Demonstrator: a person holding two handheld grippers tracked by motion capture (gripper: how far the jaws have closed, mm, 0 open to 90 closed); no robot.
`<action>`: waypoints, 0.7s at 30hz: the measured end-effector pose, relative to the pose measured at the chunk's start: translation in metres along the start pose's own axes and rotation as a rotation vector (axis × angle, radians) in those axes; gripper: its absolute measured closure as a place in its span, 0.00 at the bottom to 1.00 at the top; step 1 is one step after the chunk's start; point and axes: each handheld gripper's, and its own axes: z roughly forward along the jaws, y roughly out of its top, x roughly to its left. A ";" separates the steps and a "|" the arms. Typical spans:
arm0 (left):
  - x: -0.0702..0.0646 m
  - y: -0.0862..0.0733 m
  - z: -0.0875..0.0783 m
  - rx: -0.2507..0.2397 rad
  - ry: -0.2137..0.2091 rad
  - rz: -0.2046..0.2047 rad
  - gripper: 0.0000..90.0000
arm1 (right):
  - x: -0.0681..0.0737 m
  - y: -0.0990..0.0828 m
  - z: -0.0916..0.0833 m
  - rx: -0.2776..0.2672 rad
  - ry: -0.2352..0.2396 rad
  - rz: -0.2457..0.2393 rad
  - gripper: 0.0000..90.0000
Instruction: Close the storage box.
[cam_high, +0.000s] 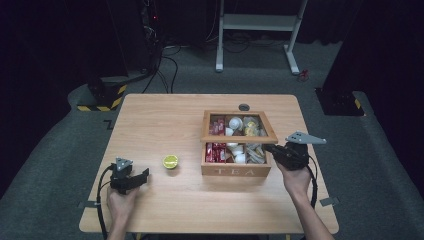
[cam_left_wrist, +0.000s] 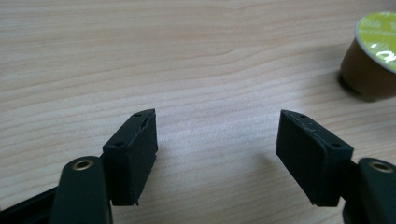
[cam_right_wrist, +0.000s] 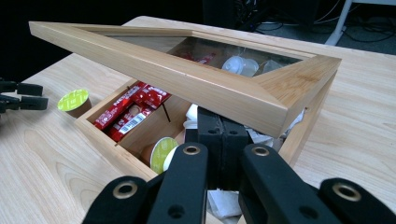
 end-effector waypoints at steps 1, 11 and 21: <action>-0.001 -0.001 0.000 -0.004 0.003 0.004 0.32 | 0.000 -0.001 0.000 0.002 0.000 0.005 1.00; -0.004 -0.003 0.001 -0.011 0.025 0.022 0.30 | 0.001 -0.009 0.001 0.013 0.000 0.004 1.00; -0.004 -0.003 0.001 -0.009 0.020 0.024 0.29 | 0.003 -0.017 0.001 0.029 -0.001 0.012 1.00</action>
